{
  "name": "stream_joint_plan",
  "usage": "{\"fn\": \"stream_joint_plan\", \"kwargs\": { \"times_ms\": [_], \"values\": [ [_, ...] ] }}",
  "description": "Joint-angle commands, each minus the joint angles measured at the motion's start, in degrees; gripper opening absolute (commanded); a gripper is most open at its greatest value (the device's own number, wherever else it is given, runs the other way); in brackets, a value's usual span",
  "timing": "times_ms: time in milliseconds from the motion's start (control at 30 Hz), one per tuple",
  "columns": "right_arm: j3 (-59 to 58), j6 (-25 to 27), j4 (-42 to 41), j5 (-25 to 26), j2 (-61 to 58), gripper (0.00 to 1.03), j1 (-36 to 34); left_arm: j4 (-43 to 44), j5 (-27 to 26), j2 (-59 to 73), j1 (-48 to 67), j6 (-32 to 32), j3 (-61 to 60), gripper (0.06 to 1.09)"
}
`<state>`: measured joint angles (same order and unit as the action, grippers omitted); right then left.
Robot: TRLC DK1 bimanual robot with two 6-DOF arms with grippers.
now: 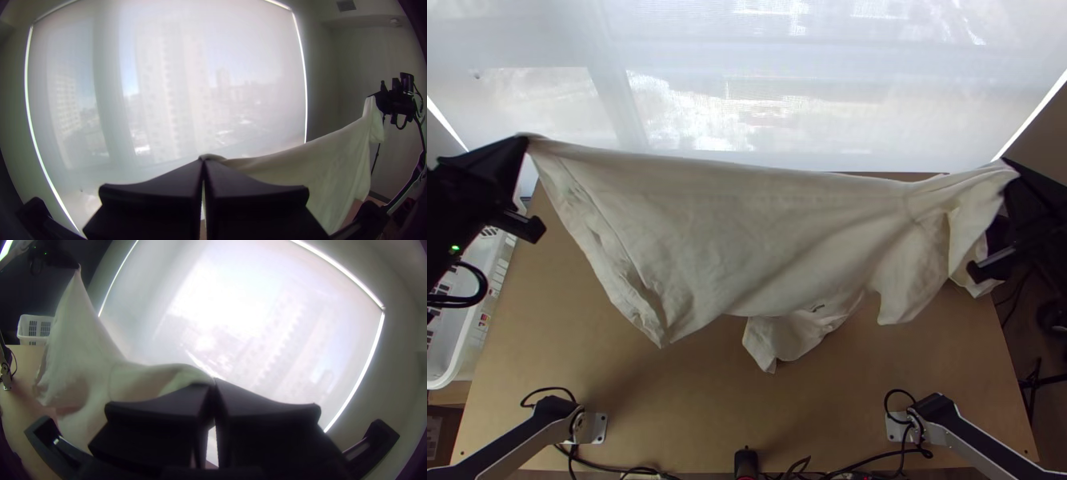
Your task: Fold the t-shirt
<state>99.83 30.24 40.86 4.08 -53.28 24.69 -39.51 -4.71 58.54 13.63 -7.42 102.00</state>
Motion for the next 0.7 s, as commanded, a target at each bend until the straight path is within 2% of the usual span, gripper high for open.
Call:
{"fn": "stream_joint_plan", "kwargs": {
  "times_ms": [0, 300, 500, 667],
  "values": [
    [-11.68, -1.15, -7.2, -0.3, -4.47, 0.02, 2.12, 6.72, -0.21, -0.45, 4.65, 0.92, -15.86, 0.09],
    [-17.74, -2.11, -20.12, -0.91, -20.11, 0.02, 2.03, 21.05, -0.39, 6.5, 3.42, 2.5, -28.26, 0.09],
    [-15.72, -3.17, -26.62, -1.35, -32.42, 0.02, 0.19, 30.19, -1.88, 15.28, -2.55, 5.4, -32.12, 0.09],
    [-10.97, -3.17, -28.29, -2.14, -41.56, 0.02, -2.1, 36.69, -2.76, 23.28, -6.86, 6.28, -32.65, 0.09]
  ]
}}
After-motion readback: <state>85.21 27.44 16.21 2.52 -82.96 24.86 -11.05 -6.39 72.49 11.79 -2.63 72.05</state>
